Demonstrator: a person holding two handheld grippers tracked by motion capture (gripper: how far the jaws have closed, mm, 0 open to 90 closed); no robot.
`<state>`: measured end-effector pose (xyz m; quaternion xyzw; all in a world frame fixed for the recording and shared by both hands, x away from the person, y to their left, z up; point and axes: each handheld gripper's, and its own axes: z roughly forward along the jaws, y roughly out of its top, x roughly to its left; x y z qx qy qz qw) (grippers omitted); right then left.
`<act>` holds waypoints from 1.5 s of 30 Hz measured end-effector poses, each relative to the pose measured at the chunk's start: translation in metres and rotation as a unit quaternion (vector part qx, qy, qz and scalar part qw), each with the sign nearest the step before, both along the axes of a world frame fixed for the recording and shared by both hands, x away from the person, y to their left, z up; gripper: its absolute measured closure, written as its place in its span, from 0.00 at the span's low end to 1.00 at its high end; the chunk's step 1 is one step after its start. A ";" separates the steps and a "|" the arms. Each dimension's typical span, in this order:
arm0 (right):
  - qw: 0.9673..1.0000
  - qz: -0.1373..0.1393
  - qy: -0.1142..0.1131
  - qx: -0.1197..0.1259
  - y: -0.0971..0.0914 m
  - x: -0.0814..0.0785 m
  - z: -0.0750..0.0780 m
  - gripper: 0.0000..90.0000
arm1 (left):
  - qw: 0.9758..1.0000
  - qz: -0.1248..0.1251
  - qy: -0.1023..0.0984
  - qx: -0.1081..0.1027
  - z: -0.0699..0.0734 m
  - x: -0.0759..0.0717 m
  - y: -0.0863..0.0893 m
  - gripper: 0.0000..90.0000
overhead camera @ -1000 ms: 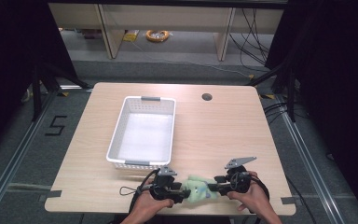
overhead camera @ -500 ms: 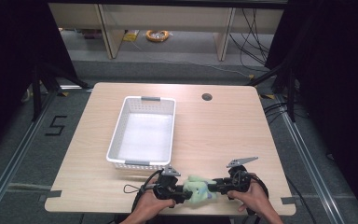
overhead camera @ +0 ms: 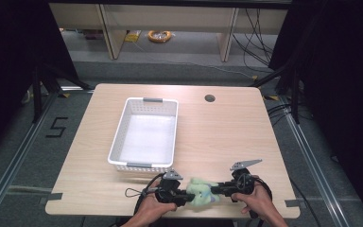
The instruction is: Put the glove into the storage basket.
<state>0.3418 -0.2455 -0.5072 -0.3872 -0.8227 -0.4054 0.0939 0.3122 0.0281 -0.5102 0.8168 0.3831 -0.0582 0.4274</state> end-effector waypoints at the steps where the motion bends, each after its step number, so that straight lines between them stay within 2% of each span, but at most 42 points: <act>1: 1.000 -0.004 -0.004 -0.004 0.000 -0.001 0.001 0.83 | 1.000 0.002 -0.004 -0.002 0.000 -0.001 -0.001 0.84; 3: 1.000 -0.002 -0.010 -0.007 0.001 -0.001 0.002 0.84 | 1.000 -0.002 -0.009 0.002 0.001 -0.001 0.000 0.85; 4: 1.000 -0.002 0.000 0.001 0.002 -0.002 0.003 0.84 | 1.000 -0.004 -0.007 -0.001 0.002 -0.002 -0.001 0.85; 5: 1.000 -0.007 -0.013 -0.006 0.002 -0.003 0.005 0.84 | 1.000 -0.004 -0.007 0.001 0.003 -0.002 0.000 0.86; 7: 1.000 -0.005 -0.019 -0.009 0.001 -0.004 0.008 0.84 | 1.000 -0.009 -0.009 0.001 0.004 -0.002 0.002 0.86; 8: 1.000 -0.001 -0.016 0.000 0.002 -0.004 0.008 0.84 | 1.000 -0.005 -0.009 -0.002 0.004 -0.002 0.002 0.86; 10: 1.000 -0.003 -0.027 -0.004 0.002 -0.005 0.011 0.85 | 1.000 -0.008 -0.008 -0.005 0.006 -0.003 0.004 0.87; 12: 1.000 -0.003 -0.020 0.001 0.004 -0.006 0.014 0.85 | 1.000 -0.004 -0.010 0.002 0.009 -0.004 0.007 0.87; 13: 1.000 0.000 -0.015 0.010 0.004 -0.006 0.015 0.85 | 1.000 -0.011 -0.006 -0.009 0.009 -0.003 0.008 0.87; 15: 1.000 0.001 -0.014 0.013 0.006 -0.008 0.019 0.85 | 1.000 -0.008 -0.011 -0.014 0.012 -0.004 0.011 0.87; 17: 0.999 0.010 -0.029 0.015 0.006 -0.006 0.022 0.85 | 1.000 -0.005 -0.012 -0.017 0.015 -0.005 0.013 0.87; 18: 0.999 0.007 -0.025 0.020 0.008 -0.008 0.024 0.85 | 1.000 -0.007 -0.014 -0.019 0.016 -0.004 0.015 0.87; 19: 0.999 0.010 -0.042 0.014 0.008 -0.007 0.027 0.85 | 1.000 -0.006 -0.016 -0.024 0.018 -0.005 0.015 0.87; 20: 0.999 0.006 -0.036 0.015 0.009 -0.008 0.029 0.85 | 1.000 -0.005 -0.016 -0.023 0.020 -0.005 0.017 0.87; 21: 0.999 0.009 -0.043 0.016 0.009 -0.007 0.031 0.85 | 1.000 -0.003 -0.018 -0.024 0.023 -0.005 0.018 0.87; 23: 0.999 0.005 -0.030 0.026 0.011 -0.007 0.036 0.85 | 0.999 0.002 -0.023 -0.032 0.030 -0.004 0.022 0.87; 25: 0.998 0.009 -0.044 0.033 0.014 -0.005 0.041 0.85 | 0.999 -0.003 -0.026 -0.033 0.038 -0.003 0.026 0.87; 26: 0.998 0.013 -0.050 0.026 0.015 -0.004 0.044 0.85 | 0.999 -0.004 -0.029 -0.034 0.042 -0.003 0.028 0.87; 28: 0.999 0.012 -0.042 0.031 0.019 -0.004 0.050 0.85 | 0.999 -0.002 -0.031 -0.029 0.051 -0.002 0.033 0.87; 29: 0.998 0.017 -0.053 0.039 0.022 -0.002 0.053 0.85 | 0.999 -0.004 -0.033 -0.031 0.055 -0.001 0.036 0.87; 30: 0.997 0.017 -0.062 0.035 0.024 -0.001 0.057 0.85 | 0.999 -0.001 -0.035 -0.028 0.060 0.000 0.038 0.87; 32: 0.997 0.016 -0.060 0.037 0.030 0.001 0.064 0.85 | 0.999 0.001 -0.038 -0.025 0.069 0.004 0.045 0.87; 34: 0.997 0.018 -0.073 0.033 0.036 0.005 0.071 0.85 | 0.999 -0.002 -0.040 -0.023 0.074 0.007 0.050 0.87; 35: 0.997 0.017 -0.069 0.032 0.039 0.006 0.074 0.85 | 0.999 0.002 -0.042 -0.019 0.079 0.009 0.054 0.87; 36: 0.996 0.024 -0.082 0.035 0.043 0.010 0.077 0.85 | 0.999 -0.004 -0.041 -0.017 0.083 0.011 0.057 0.87; 37: 0.996 0.022 -0.073 0.037 0.047 0.011 0.082 0.85 | 0.999 0.003 -0.044 -0.017 0.085 0.012 0.059 0.87; 38: 0.996 0.023 -0.082 0.032 0.050 0.013 0.084 0.85 | 0.999 0.005 -0.043 -0.018 0.091 0.015 0.066 0.87; 39: 0.996 0.023 -0.076 0.031 0.056 0.015 0.090 0.85 | 0.999 0.007 -0.042 -0.016 0.094 0.016 0.069 0.87; 40: 0.996 0.026 -0.078 0.032 0.059 0.016 0.093 0.85 | 0.999 0.011 -0.043 -0.020 0.098 0.019 0.074 0.87; 41: 0.996 0.029 -0.080 0.033 0.065 0.019 0.098 0.85 | 0.999 0.014 -0.044 -0.015 0.101 0.020 0.078 0.87; 42: 0.994 0.036 -0.097 0.028 0.068 0.023 0.101 0.85 | 0.999 0.016 -0.043 -0.015 0.103 0.022 0.080 0.87; 43: 0.995 0.033 -0.090 0.027 0.072 0.024 0.104 0.85 | 0.999 0.019 -0.042 -0.015 0.106 0.024 0.084 0.87; 44: 0.993 0.034 -0.106 0.026 0.077 0.028 0.106 0.85 | 0.999 0.020 -0.041 -0.016 0.108 0.027 0.090 0.87; 45: 0.993 0.040 -0.108 0.023 0.083 0.032 0.111 0.85 | 0.999 0.028 -0.043 -0.014 0.109 0.028 0.093 0.87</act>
